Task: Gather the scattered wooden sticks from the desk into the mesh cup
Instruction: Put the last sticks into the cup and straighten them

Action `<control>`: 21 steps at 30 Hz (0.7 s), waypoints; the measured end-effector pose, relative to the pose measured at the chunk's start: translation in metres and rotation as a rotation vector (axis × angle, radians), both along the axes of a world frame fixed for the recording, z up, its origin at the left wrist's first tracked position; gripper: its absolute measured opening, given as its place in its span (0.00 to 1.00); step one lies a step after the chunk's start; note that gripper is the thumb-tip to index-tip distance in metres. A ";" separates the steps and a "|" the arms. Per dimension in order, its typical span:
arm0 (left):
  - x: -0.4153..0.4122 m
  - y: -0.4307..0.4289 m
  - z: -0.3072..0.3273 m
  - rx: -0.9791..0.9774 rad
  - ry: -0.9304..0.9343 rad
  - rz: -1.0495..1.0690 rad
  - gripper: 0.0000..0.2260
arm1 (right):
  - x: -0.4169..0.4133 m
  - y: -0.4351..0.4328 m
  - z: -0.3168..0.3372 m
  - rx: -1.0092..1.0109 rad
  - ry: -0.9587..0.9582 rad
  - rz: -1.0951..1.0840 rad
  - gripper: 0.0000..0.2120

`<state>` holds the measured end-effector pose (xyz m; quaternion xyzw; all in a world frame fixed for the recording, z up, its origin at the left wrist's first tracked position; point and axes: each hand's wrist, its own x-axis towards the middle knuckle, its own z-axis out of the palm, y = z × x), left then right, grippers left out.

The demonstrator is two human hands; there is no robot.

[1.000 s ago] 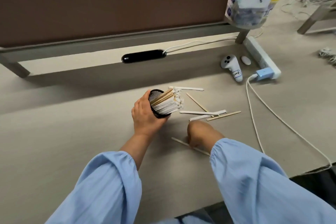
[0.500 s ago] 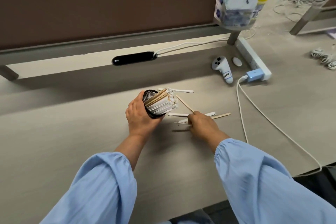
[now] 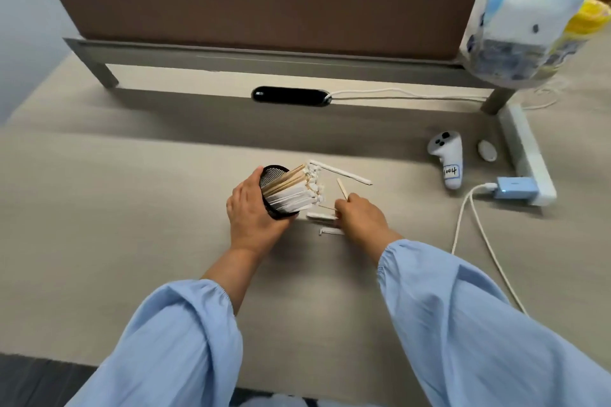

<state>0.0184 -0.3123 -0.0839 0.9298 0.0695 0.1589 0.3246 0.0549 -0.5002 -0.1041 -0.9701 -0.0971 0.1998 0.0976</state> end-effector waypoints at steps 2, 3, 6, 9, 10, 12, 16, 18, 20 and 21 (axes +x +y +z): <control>-0.002 -0.003 0.000 0.007 -0.008 0.024 0.42 | 0.002 -0.002 0.002 -0.012 -0.036 0.040 0.12; -0.003 -0.006 -0.001 0.010 -0.018 0.033 0.42 | 0.002 -0.004 0.004 -0.011 -0.039 0.053 0.12; -0.004 -0.021 -0.001 0.002 -0.037 0.050 0.42 | 0.003 -0.017 0.009 0.048 0.035 0.084 0.13; -0.006 -0.033 -0.003 -0.009 -0.048 0.050 0.42 | -0.001 -0.029 0.010 0.068 0.097 0.109 0.12; -0.006 -0.036 -0.003 -0.018 -0.049 0.040 0.42 | -0.003 -0.030 0.010 0.046 0.101 0.129 0.12; -0.009 -0.039 -0.003 -0.050 -0.043 0.024 0.42 | -0.009 -0.030 0.008 0.009 0.089 0.166 0.11; -0.014 -0.041 -0.003 -0.092 -0.036 0.024 0.43 | -0.011 -0.029 0.005 -0.004 0.048 0.188 0.12; -0.015 -0.040 -0.003 -0.096 -0.039 0.031 0.43 | -0.009 -0.030 0.008 0.029 0.025 0.179 0.11; -0.015 -0.041 -0.003 -0.097 -0.047 0.040 0.43 | -0.008 -0.032 0.012 0.063 0.027 0.139 0.10; -0.015 -0.041 -0.003 -0.095 -0.052 0.043 0.43 | -0.008 -0.035 0.013 0.091 0.040 0.098 0.11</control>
